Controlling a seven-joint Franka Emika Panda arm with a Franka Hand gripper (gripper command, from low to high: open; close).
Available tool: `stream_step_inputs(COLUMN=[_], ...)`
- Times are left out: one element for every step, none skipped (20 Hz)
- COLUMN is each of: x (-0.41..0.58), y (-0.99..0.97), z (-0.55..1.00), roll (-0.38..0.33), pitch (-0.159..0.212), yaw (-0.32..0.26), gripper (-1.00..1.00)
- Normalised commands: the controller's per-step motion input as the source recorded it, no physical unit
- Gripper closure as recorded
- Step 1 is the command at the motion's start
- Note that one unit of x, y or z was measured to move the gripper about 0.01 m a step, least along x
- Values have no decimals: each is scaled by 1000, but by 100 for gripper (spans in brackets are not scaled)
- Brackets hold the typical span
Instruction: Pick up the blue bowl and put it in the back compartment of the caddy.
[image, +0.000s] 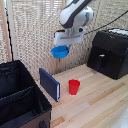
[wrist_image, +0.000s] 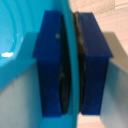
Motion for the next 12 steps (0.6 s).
stream_step_inputs(x=[134,109,69,6,0,0,0,0,0,0,0,0], y=[660,697,731,769,769,777,777,777,774,791,814,837], z=[780,771,763,751,751,751,757,746,731,717,691,666], roll=[118,121,126,133,132,124,121,119,103,95,87,71], pitch=[11,9,2,0,0,0,0,0,0,0,0,0], yaw=[0,0,0,0,0,0,0,0,0,0,0,0], gripper=[100,100,100,100,100,100,100,100,100,100,100,100])
